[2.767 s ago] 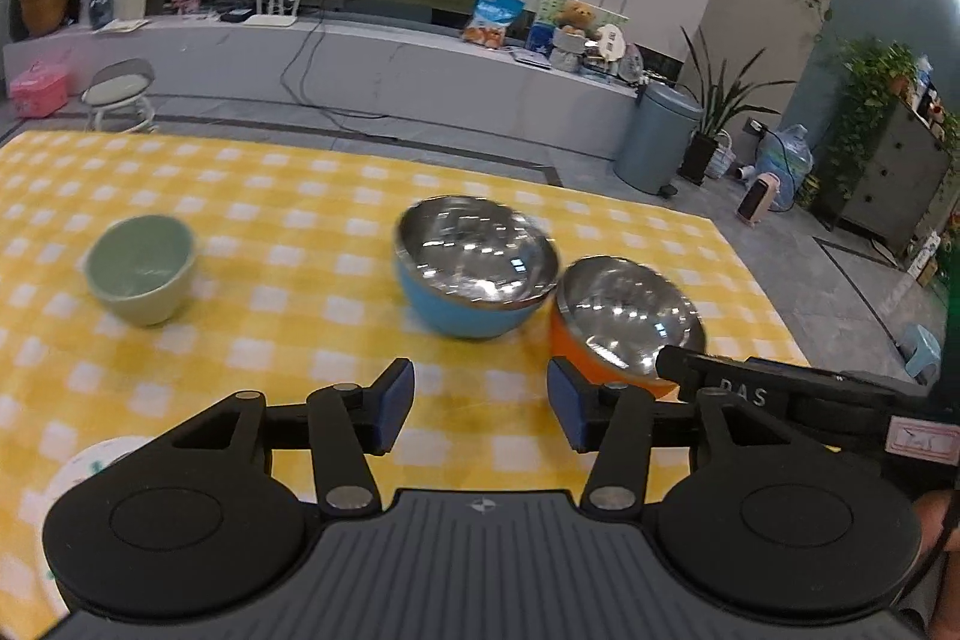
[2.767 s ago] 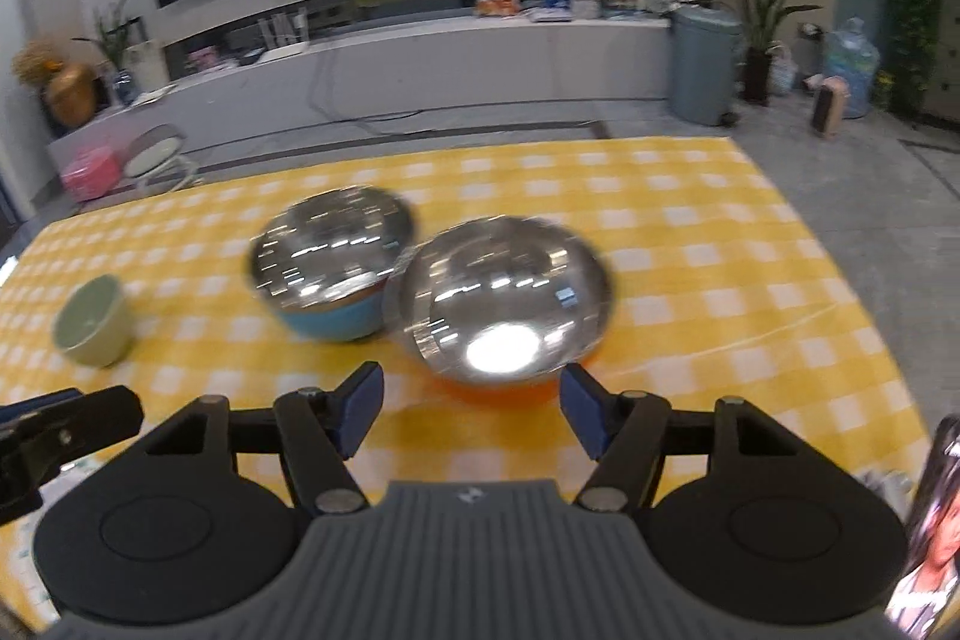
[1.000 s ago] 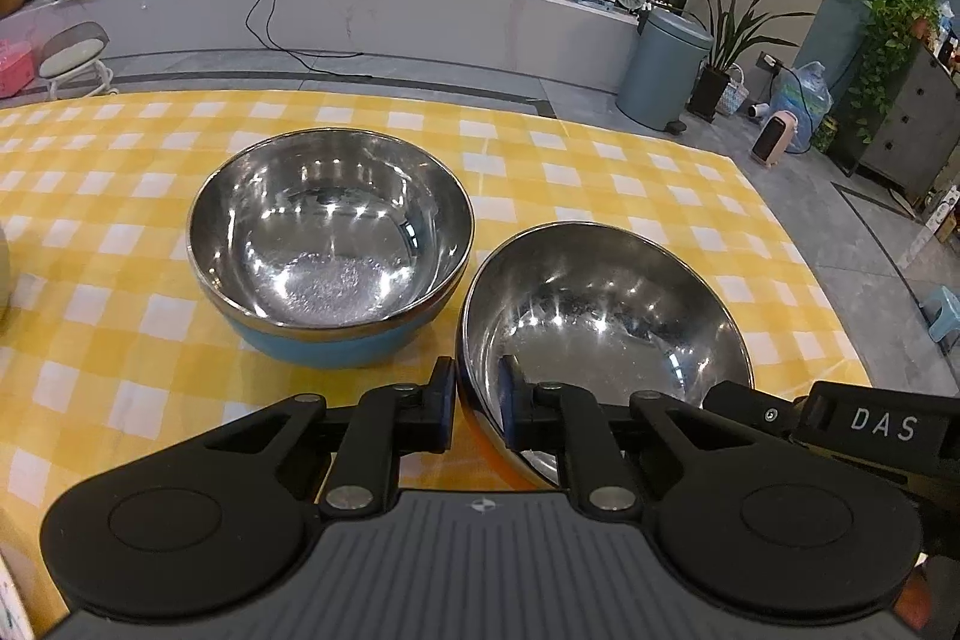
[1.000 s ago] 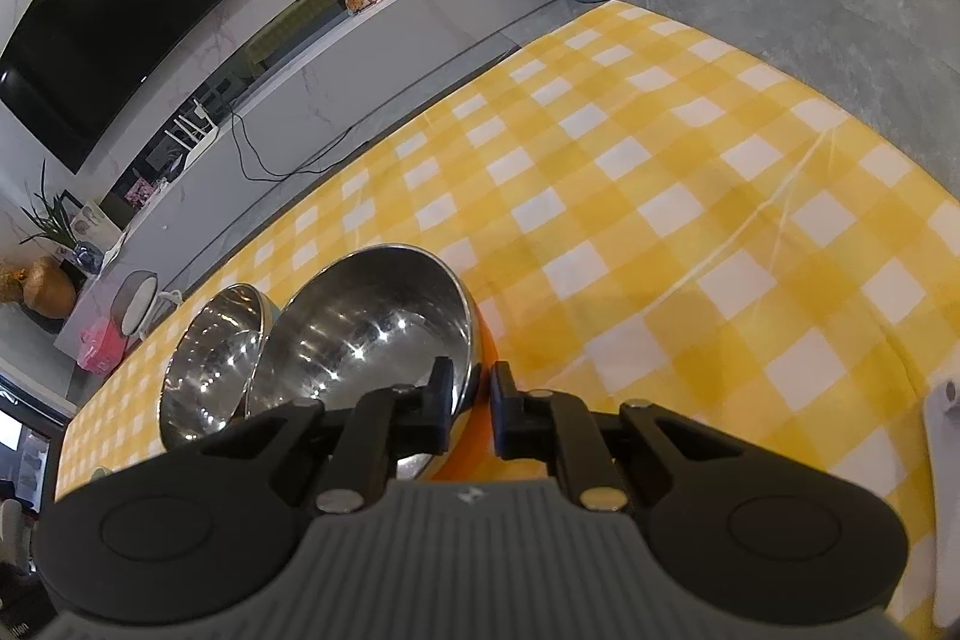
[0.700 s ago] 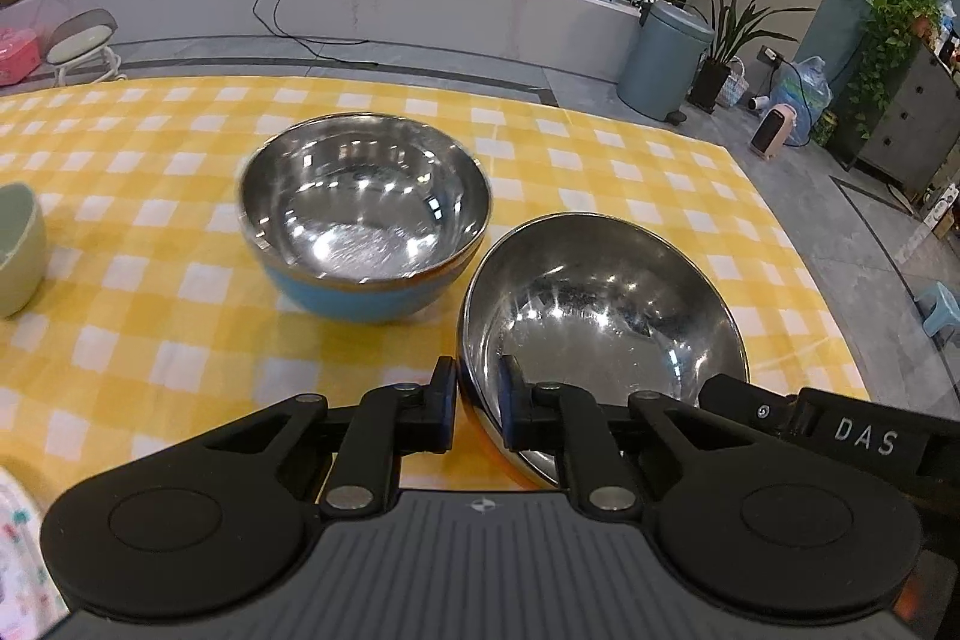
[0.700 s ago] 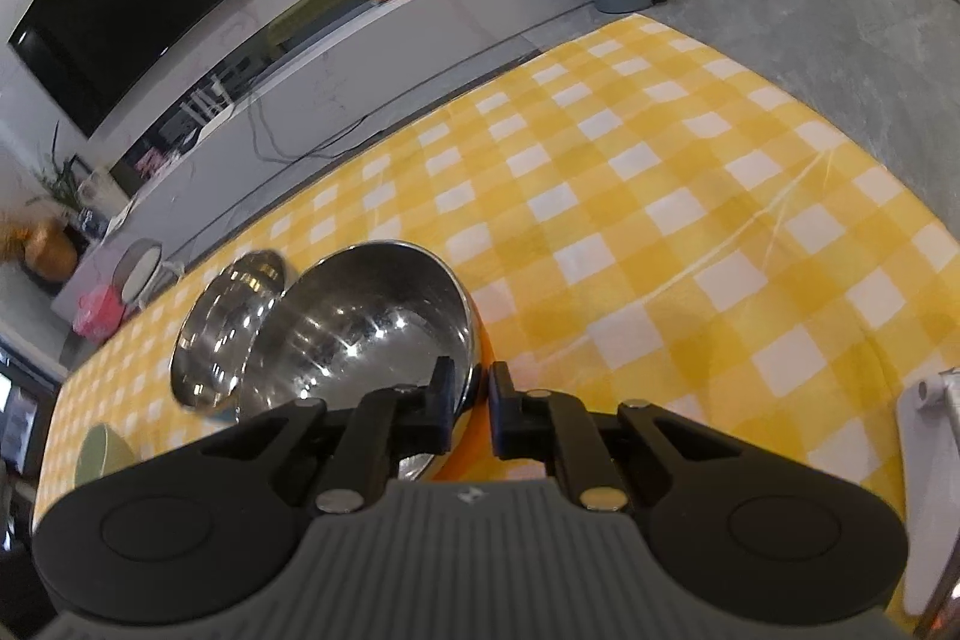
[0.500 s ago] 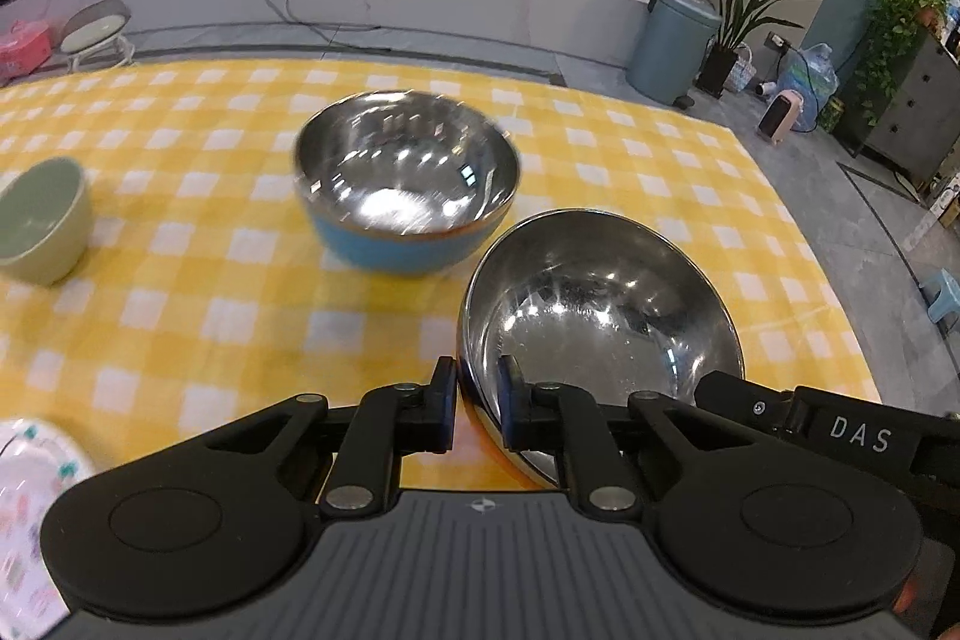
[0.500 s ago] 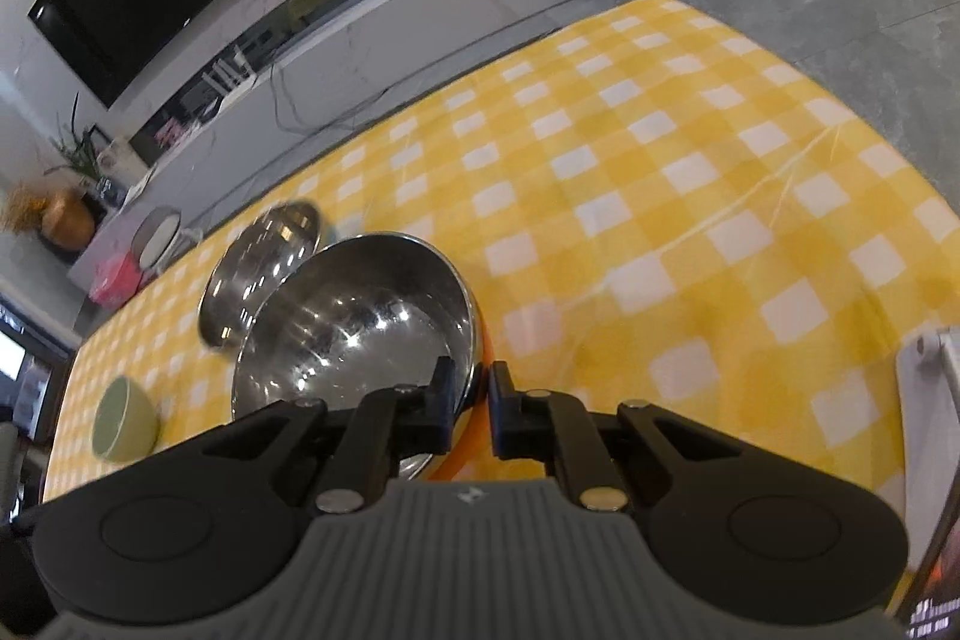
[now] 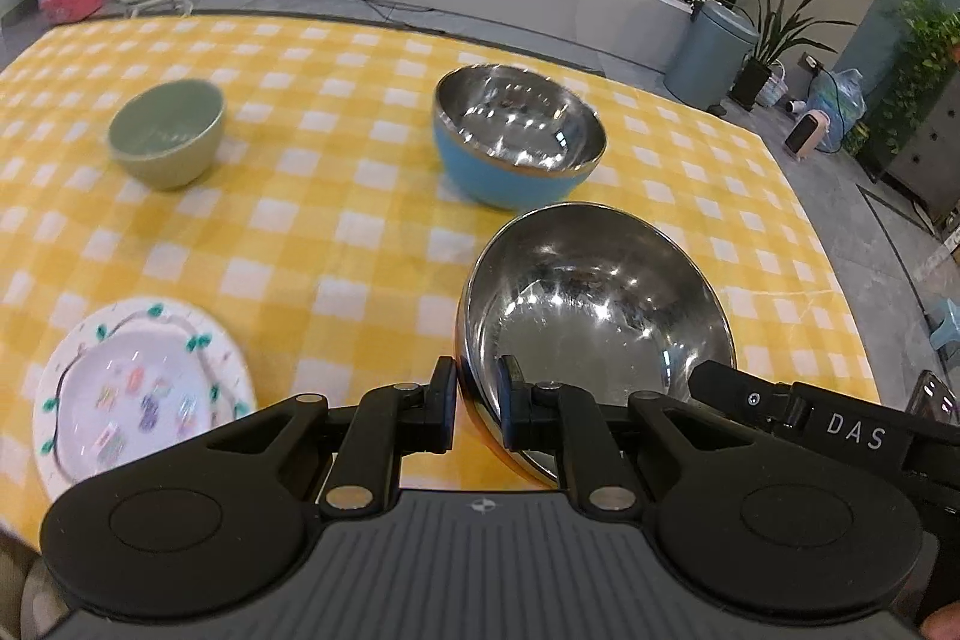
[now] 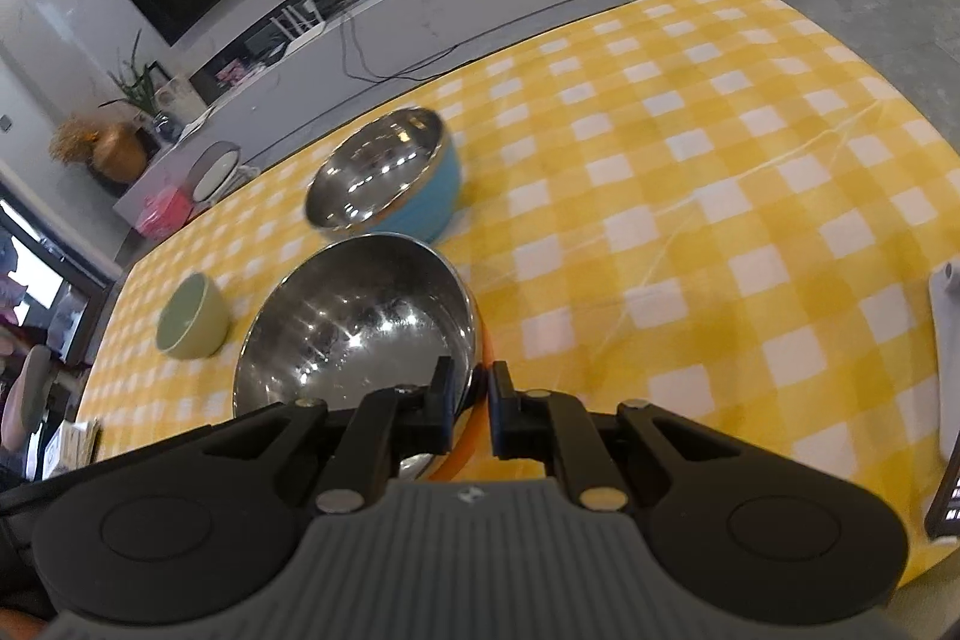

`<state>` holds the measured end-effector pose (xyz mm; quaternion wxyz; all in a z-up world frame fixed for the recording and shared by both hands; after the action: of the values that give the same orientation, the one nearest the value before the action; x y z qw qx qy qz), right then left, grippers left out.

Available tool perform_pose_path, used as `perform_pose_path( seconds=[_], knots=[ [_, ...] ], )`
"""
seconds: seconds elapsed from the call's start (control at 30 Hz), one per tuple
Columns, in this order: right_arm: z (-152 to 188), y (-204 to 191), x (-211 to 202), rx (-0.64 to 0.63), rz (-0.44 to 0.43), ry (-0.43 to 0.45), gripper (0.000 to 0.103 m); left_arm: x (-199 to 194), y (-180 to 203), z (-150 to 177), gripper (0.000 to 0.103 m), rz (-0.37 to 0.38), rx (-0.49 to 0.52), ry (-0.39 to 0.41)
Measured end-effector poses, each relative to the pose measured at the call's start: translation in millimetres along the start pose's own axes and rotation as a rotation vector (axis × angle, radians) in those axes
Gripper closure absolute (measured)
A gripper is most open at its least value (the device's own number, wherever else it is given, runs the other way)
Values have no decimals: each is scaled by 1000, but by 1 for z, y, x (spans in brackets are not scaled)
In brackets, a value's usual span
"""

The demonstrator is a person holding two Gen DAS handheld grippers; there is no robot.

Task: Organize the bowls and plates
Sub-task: 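Lift the orange bowl with both tools and carry it toward the plate stack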

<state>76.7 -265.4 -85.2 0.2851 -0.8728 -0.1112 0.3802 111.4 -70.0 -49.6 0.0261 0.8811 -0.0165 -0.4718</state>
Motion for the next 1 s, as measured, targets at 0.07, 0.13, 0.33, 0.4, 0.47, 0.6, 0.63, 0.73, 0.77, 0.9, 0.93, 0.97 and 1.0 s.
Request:
perform_pose_path(
  seconds=[0.07,0.13,0.33,0.4,0.47,0.6,0.63,0.73,0.77,0.9,0.93,0.97,1.0],
  knots=[
    [7,-2,-1,-10,-8,-6,94,-2,-5,5,88,6,-17,-15],
    [14,-3,-1,-7,-16,-19,94,-3,-11,11,88,2,-23,-23],
    [33,-3,-4,9,-24,-40,94,-5,-23,30,88,20,-41,-60],
    [41,1,-5,27,-26,-47,94,-4,-25,35,88,29,-44,-67],
    [46,4,-5,37,-23,-52,94,-2,-26,39,88,35,-47,-73],
    [44,2,-7,31,-23,-39,94,-1,-27,43,88,42,-50,-84],
    [44,2,-7,34,-24,-39,94,-1,-28,44,88,46,-55,-85],
    [46,3,-5,39,-29,-44,94,1,-32,45,88,53,-71,-88],
    [45,2,-4,39,-31,-45,94,2,-33,45,88,54,-75,-89],
    [44,2,-1,34,-29,-37,93,5,-35,44,88,64,-90,-83],
    [44,2,-1,31,-29,-36,93,5,-35,44,87,66,-92,-82],
    [44,2,-1,30,-27,-37,93,5,-35,44,87,68,-92,-81],
    [44,3,0,32,-25,-39,93,4,-35,44,87,68,-90,-79]
  ],
)
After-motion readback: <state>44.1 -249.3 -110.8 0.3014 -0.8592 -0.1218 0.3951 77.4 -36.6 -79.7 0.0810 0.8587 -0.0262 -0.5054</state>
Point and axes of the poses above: each gripper's, at about its wrist camera, not at the fingertips, and x roughly the way its jaws point, y to its right, z to its underside, the point moved 6 cm from there along x, roughly the way its jaws point, and after that the axes turned 11 degrees about -z, right-handed, at the moved point
